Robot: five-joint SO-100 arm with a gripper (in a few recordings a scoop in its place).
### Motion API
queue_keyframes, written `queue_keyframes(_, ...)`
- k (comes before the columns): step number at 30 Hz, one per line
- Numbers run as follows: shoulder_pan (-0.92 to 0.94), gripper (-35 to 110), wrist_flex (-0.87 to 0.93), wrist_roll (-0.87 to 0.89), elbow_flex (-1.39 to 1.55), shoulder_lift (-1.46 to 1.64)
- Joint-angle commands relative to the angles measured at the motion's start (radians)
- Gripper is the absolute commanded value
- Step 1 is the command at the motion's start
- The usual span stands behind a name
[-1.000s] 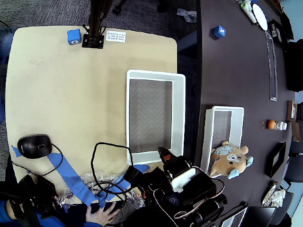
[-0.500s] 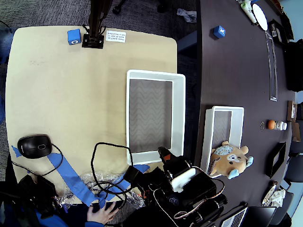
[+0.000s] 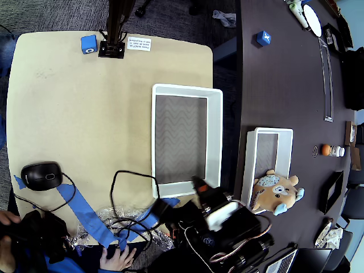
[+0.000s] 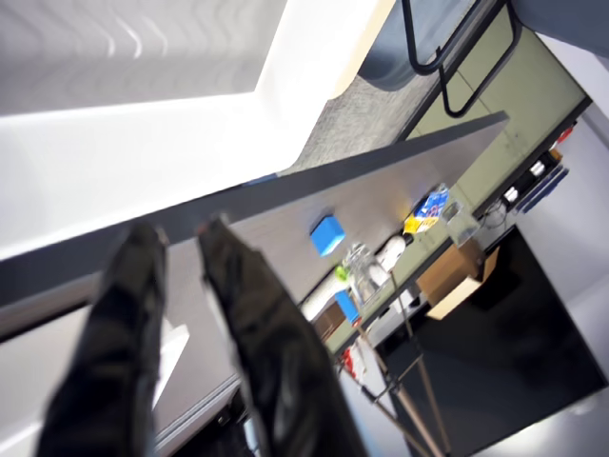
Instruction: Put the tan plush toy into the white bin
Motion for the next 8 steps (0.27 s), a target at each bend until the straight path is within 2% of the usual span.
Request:
queue_keyframes(1, 0.173, 0, -0.003, 0.005, -0.021, 0.029)
queue_keyframes(8, 0.549, 0, -0.002, 0.005, -0.021, 0.029)
